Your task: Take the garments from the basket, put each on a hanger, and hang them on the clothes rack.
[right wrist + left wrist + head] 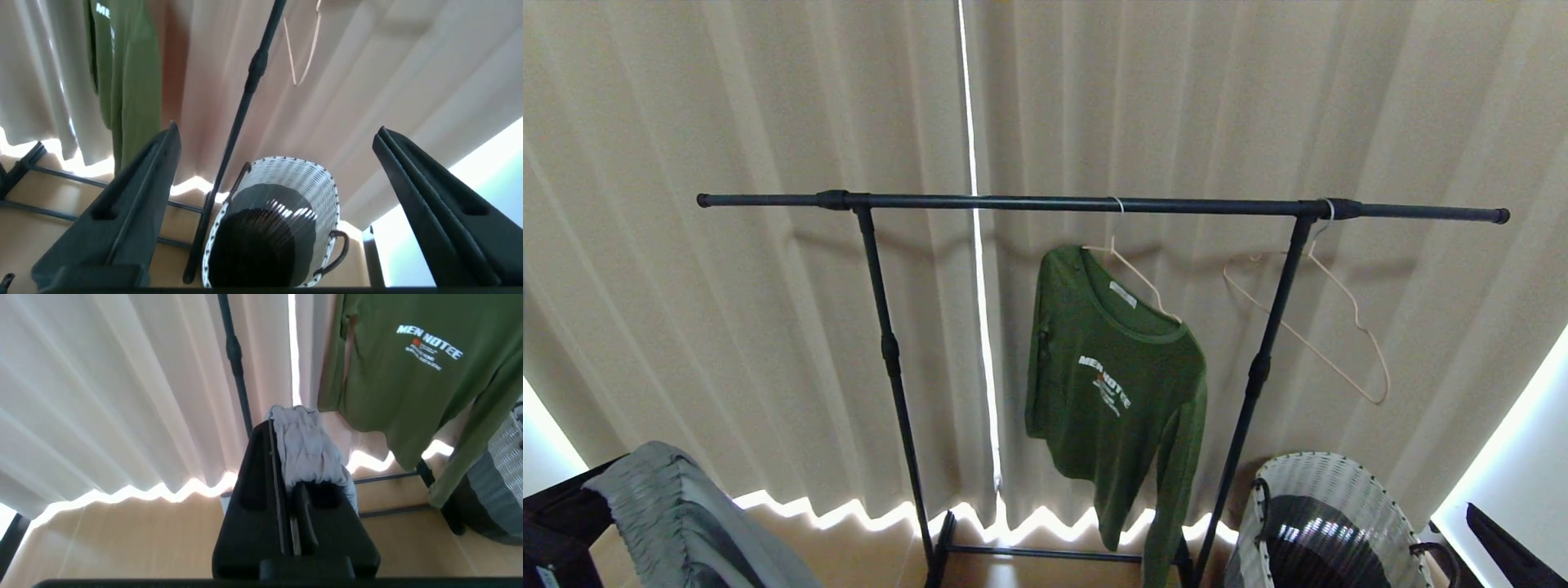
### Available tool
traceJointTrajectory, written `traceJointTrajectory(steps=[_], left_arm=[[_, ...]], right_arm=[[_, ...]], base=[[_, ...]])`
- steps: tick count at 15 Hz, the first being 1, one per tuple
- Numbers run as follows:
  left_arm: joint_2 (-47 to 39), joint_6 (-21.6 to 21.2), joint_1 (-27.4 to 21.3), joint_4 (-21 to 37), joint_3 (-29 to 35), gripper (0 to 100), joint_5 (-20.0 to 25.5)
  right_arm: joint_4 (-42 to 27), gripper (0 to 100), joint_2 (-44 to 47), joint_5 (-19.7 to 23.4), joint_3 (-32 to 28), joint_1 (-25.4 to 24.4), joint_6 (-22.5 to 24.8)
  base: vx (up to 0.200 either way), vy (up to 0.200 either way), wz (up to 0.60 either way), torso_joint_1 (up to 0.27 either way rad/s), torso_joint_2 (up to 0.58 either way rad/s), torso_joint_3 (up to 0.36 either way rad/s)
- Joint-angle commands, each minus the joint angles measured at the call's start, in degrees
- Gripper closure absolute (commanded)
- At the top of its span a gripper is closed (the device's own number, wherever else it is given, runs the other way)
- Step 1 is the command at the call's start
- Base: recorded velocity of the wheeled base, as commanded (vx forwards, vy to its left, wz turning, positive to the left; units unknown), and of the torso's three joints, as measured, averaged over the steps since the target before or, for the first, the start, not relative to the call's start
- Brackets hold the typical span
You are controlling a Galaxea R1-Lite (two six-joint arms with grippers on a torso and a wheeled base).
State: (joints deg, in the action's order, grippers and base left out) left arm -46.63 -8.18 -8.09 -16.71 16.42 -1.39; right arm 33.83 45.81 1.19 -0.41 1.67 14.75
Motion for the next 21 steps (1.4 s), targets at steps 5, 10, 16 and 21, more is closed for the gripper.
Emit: traceJointTrajectory(steps=[5,10,16,21], left_arm=[[-0.2,-0.1,-0.1,0.0,-0.4,100,0.0],[-0.1,-0.1,-0.2,-0.1,-0.5,100,0.0],[-0.6,0.1,-0.1,0.0,-0.4,100,0.0],[-0.3,0.0,-0.3,-0.1,-0.2,100,0.1]], right_arm=[[0.1,0,0.1,0.0,-0.3,0.0,0.0],[0.0,0,0.2,0.1,-0.4,0.0,0.0],[0.0,0,0.9,3.9,-2.8,0.0,0.0],[-8.6,0,1.4,5.6,-8.3,0.0,-1.0]], base=[[0.0,-0.2,0.0,0.003,0.0,0.001],[0.0,-0.04,0.0,0.0,0.0,0.0],[0.1,0.0,0.0,0.0,0.0,0.003],[0.2,0.0,0.0,0.002,0.0,0.002]])
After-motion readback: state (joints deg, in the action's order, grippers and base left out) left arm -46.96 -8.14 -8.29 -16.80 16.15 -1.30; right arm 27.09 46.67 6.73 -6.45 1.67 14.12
